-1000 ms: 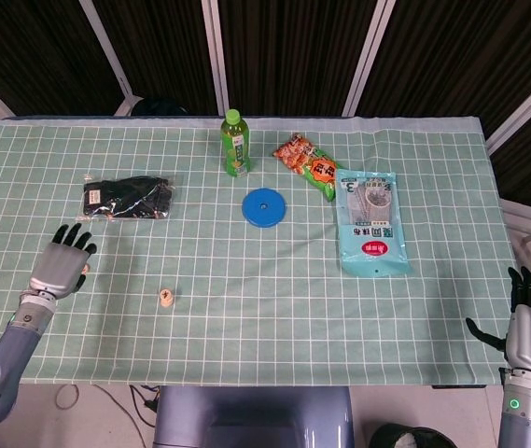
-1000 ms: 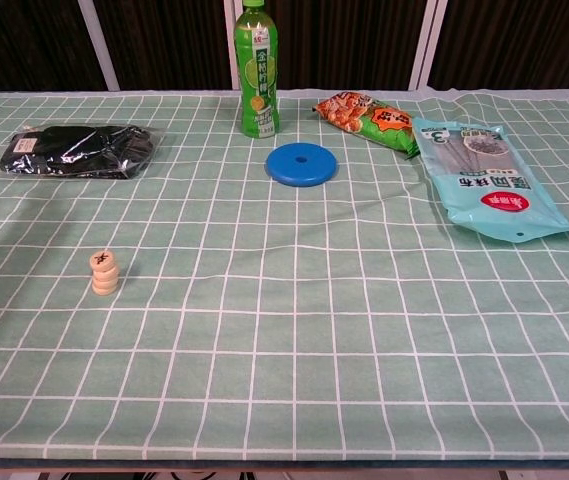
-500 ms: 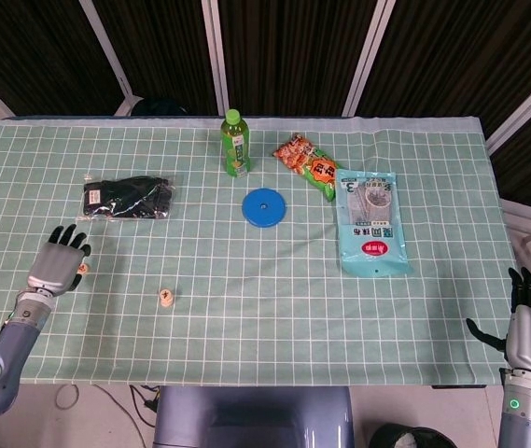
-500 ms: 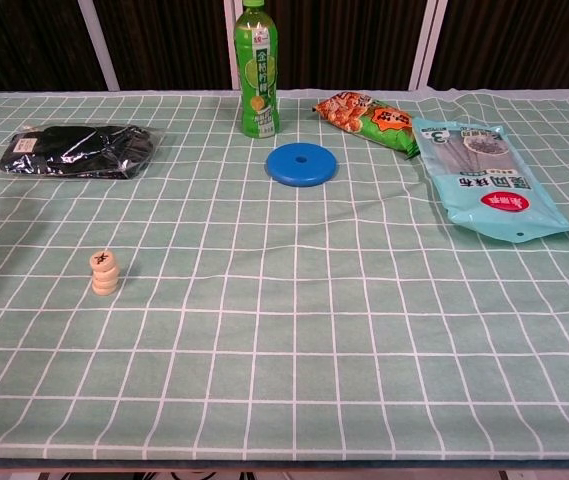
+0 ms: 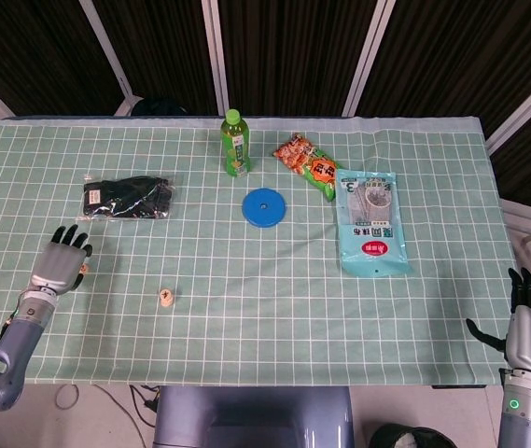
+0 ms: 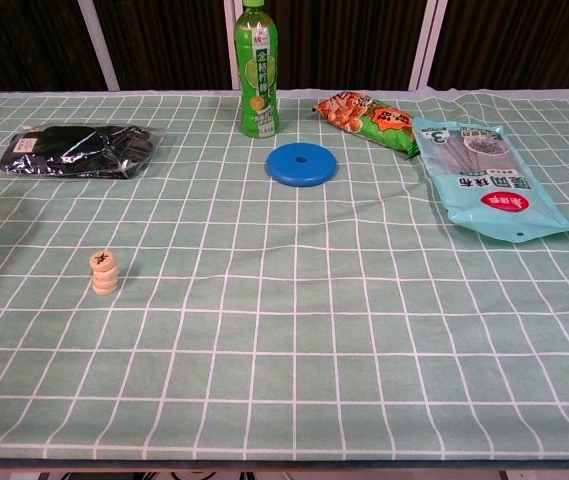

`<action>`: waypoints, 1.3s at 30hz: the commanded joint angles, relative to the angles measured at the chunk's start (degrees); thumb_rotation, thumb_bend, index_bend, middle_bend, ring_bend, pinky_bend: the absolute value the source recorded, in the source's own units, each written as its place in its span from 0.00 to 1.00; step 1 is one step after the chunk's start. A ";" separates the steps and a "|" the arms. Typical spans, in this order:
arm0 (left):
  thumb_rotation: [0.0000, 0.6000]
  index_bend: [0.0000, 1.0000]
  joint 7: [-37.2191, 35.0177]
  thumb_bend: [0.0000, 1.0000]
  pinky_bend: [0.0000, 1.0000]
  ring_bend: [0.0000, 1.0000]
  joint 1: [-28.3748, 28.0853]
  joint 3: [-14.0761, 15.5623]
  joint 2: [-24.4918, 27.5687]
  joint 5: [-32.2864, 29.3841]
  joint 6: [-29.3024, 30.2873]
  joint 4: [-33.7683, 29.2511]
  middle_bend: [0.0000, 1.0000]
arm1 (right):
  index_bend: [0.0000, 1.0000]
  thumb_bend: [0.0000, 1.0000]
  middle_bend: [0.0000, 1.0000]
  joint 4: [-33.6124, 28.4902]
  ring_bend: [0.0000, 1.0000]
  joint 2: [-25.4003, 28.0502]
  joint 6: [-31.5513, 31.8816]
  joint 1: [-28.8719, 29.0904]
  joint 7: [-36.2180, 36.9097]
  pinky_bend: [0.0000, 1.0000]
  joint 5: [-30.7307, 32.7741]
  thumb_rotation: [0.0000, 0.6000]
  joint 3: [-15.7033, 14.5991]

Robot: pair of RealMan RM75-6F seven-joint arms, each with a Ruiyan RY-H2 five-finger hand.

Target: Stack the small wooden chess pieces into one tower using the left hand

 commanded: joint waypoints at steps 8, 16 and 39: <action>1.00 0.42 -0.25 0.31 0.10 0.00 0.44 -0.06 -0.47 0.32 -0.31 1.03 0.16 | 0.06 0.25 0.00 0.12 0.02 -0.18 -0.26 0.08 -0.28 0.00 -0.06 1.00 -0.24; 1.00 0.42 -0.31 0.31 0.10 0.00 0.66 -0.07 -0.57 0.77 -0.53 1.51 0.16 | 0.06 0.25 0.00 0.23 0.02 -0.38 -0.23 0.11 -0.45 0.00 -0.09 1.00 -0.31; 1.00 0.47 0.29 0.31 0.10 0.00 0.92 -0.61 -1.74 1.14 -1.44 3.13 0.16 | 0.06 0.25 0.00 0.37 0.02 -0.60 -0.32 0.07 -0.49 0.00 0.40 1.00 -0.13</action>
